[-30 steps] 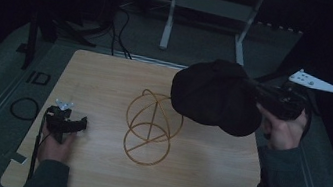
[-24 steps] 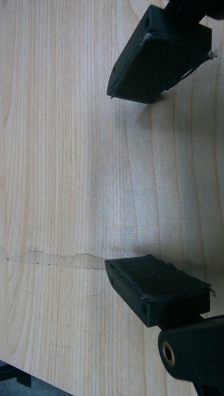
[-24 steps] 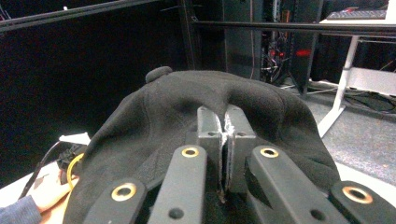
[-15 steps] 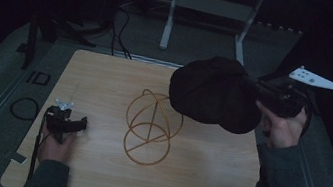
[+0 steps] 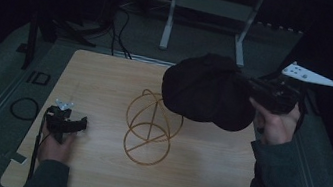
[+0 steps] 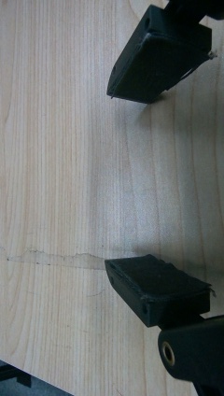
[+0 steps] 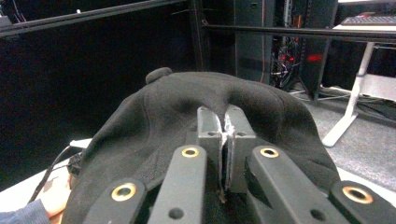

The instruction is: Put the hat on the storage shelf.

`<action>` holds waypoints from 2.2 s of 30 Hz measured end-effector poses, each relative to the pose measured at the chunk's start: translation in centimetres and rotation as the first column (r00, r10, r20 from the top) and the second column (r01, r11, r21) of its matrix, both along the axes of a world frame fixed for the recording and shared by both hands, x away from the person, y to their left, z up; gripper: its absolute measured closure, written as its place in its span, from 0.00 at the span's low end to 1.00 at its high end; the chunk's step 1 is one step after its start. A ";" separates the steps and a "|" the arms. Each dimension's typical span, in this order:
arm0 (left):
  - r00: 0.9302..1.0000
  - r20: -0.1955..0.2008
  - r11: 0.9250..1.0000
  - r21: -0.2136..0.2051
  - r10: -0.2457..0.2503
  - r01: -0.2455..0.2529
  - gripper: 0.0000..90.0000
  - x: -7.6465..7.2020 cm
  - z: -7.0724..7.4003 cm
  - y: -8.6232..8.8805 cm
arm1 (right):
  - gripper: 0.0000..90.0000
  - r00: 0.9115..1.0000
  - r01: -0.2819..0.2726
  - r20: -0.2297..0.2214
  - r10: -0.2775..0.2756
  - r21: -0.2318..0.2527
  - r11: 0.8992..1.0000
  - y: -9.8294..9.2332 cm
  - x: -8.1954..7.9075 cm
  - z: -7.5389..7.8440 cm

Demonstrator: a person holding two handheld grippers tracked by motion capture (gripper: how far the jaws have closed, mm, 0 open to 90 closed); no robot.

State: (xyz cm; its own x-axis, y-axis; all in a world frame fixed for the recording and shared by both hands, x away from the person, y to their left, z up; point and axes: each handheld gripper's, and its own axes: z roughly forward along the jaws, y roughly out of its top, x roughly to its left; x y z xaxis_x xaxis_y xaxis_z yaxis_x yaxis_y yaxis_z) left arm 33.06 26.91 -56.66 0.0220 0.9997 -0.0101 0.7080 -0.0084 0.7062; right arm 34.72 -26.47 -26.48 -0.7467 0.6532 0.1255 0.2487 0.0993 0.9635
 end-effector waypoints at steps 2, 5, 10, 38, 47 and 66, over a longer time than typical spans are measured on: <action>1.000 0.000 1.000 0.000 0.000 0.000 0.16 0.0 0.0 0.0 | 0.97 1.000 -0.006 0.002 0.006 0.003 1.000 0.2 0.0 0.0; 1.000 0.000 1.000 0.000 -0.001 0.001 0.16 0.0 0.0 0.0 | 0.97 1.000 -0.013 0.005 0.013 0.000 1.000 0.6 0.1 0.1; 1.000 0.001 1.000 -0.001 0.000 0.000 0.16 0.0 0.0 0.0 | 0.97 1.000 -0.028 0.008 0.028 0.002 1.000 1.2 0.0 0.2; 1.000 0.002 1.000 -0.001 0.000 0.000 0.16 0.0 0.0 0.0 | 0.97 0.987 -0.161 -0.011 0.160 -0.041 0.986 7.0 0.2 -1.3; 1.000 0.001 1.000 0.000 -0.001 0.001 0.16 0.0 0.0 0.0 | 0.97 0.978 -0.210 -0.033 0.208 -0.085 0.974 8.7 0.2 -2.5; 1.000 0.001 1.000 -0.001 0.000 0.000 0.16 0.0 0.0 0.0 | 0.96 0.945 -0.324 -0.105 0.310 -0.171 0.930 10.4 0.0 -5.7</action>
State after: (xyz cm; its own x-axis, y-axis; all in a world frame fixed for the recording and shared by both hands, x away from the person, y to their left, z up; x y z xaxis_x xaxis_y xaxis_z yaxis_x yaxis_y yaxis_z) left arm 33.08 26.90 -56.66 0.0224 0.9997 -0.0108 0.7074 -0.0082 0.7067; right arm 34.73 -16.07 -32.15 -0.9116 0.4012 0.0895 0.2461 0.3583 0.9006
